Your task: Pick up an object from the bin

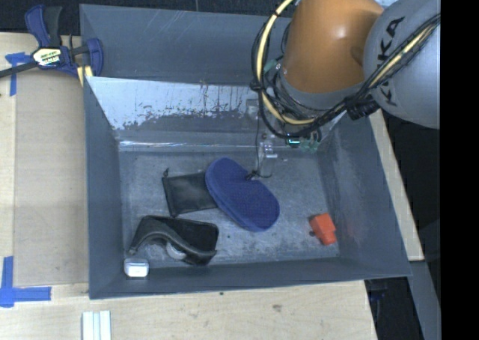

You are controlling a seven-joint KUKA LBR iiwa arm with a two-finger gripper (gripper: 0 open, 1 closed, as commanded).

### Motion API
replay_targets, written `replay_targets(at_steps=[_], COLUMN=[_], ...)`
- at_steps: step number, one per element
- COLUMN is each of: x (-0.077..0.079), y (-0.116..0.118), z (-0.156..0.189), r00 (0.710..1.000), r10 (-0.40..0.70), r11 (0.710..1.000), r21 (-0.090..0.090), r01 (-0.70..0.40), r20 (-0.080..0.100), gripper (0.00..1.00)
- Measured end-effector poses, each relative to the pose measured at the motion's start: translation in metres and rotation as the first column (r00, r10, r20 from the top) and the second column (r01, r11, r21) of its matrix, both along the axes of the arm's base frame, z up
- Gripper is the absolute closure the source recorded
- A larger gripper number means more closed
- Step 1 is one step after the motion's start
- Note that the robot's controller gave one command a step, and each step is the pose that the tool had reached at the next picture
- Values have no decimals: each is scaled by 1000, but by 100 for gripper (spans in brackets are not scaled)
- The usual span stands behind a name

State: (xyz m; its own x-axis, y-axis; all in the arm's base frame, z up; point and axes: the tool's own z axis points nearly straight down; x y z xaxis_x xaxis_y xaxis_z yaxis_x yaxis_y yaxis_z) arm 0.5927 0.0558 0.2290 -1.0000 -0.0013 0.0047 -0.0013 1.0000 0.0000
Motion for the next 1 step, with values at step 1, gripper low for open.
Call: replay_targets(at_steps=[1], x=[-23], y=[16], z=[-125], r00=[1000], r10=[5], r11=[1000], r21=[0], r01=[-5], r20=[0], gripper=[0])
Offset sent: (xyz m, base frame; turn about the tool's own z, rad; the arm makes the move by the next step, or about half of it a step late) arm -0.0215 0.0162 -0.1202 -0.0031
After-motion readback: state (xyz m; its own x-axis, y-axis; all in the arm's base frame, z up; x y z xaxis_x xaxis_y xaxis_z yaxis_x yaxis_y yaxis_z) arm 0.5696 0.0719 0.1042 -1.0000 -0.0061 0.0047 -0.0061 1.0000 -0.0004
